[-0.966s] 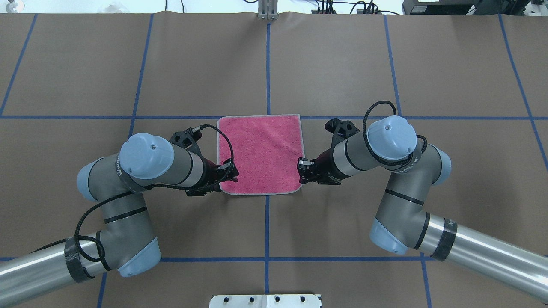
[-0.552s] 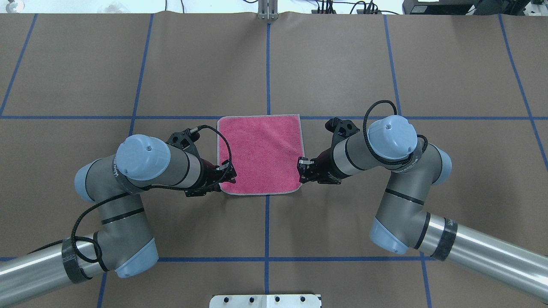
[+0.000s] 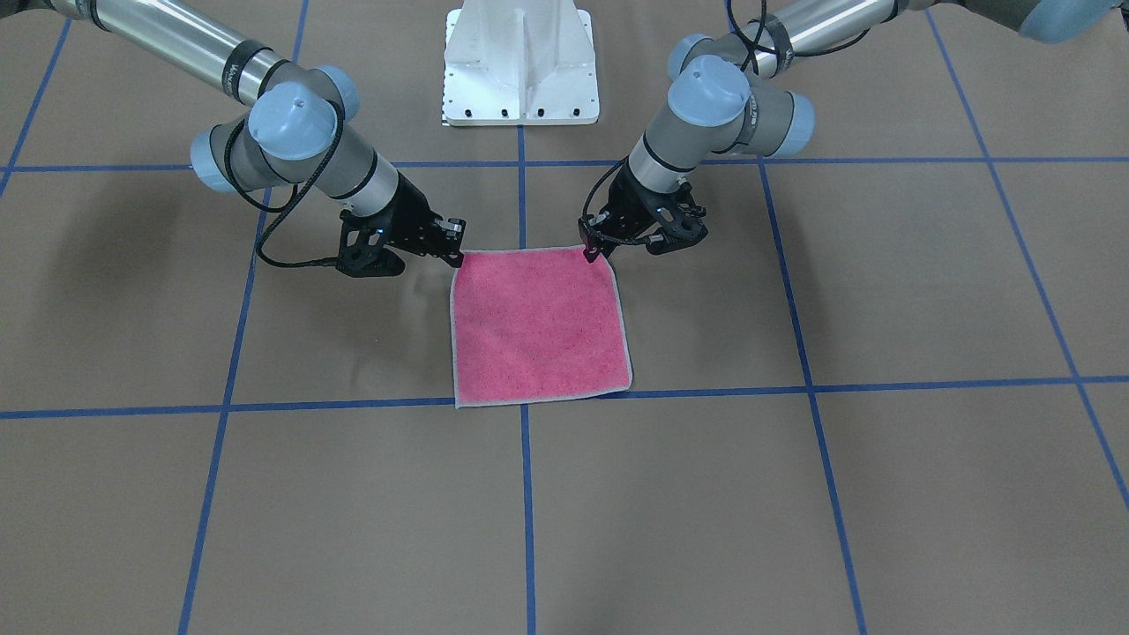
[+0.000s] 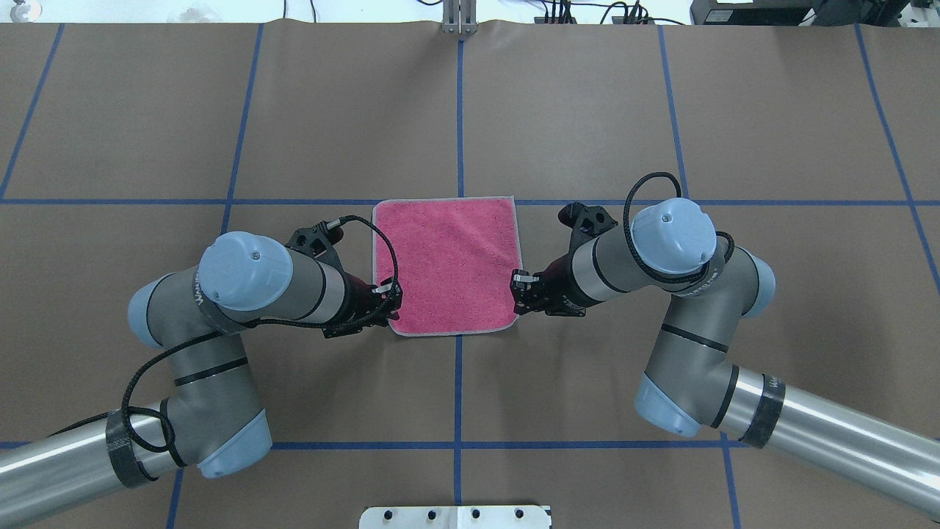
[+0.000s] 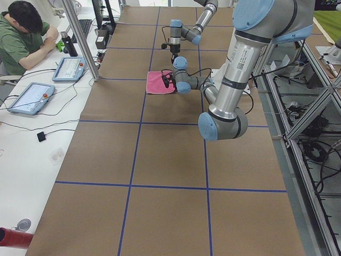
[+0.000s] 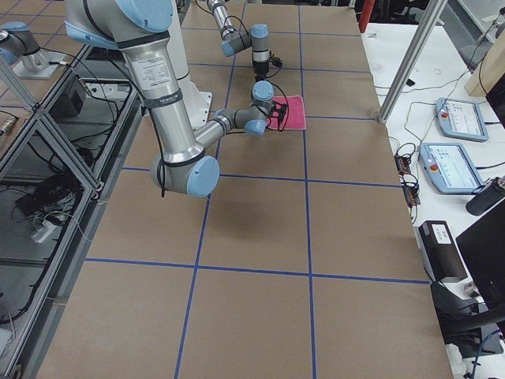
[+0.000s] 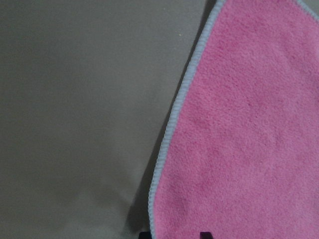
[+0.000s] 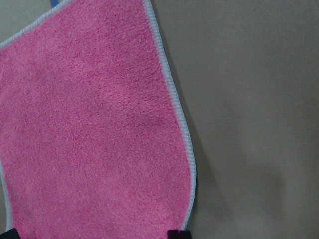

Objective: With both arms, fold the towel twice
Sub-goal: 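Lower both grippers onto the towel's side edges and close them, then lift the towel's near edge with both grippers and carry it away from the robot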

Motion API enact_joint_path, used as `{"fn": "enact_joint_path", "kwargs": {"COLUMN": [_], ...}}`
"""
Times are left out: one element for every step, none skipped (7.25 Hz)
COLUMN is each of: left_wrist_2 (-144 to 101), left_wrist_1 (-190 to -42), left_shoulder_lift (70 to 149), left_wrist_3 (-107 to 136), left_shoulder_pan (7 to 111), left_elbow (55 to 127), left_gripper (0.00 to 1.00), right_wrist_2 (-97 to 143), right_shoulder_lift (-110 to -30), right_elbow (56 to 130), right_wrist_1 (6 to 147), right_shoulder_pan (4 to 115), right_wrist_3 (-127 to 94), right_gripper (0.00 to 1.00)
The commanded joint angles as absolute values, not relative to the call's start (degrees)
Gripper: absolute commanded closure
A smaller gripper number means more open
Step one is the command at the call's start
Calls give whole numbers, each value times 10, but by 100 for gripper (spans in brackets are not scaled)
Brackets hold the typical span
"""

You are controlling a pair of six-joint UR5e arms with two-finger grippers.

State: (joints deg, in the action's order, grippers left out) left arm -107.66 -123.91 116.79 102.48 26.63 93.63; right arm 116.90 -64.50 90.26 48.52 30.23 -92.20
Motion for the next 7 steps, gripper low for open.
{"fn": "enact_joint_path", "kwargs": {"left_wrist_2": [-1081,-1098,-1104,-1105,-1105,-1105,-1105], "left_wrist_1": [-1238,-1238,-1237,-1237,-1237,-1238,-1238], "left_shoulder_lift": [1166,1166,1166,1168,1169,1170,1170], "left_wrist_3": [1025,1025,1026,1024,1023,1023,1022], "left_shoulder_pan": [266,267,268,268,268,269,273], "left_elbow": [941,951,955,955,955,955,956], "left_gripper": [100,100,100,100,100,100,100], "right_wrist_2": [1169,1169,1171,1172,1172,1172,1173], "right_shoulder_lift": [-645,-645,-644,-646,-653,-657,-655], "right_elbow": [903,903,904,912,929,952,958], "right_wrist_1": [485,485,485,485,485,486,486], "right_shoulder_pan": [302,302,304,308,308,315,326], "right_wrist_3": [-922,-921,-921,-921,-922,-925,-947], "right_gripper": [93,95,97,100,100,100,100]}}
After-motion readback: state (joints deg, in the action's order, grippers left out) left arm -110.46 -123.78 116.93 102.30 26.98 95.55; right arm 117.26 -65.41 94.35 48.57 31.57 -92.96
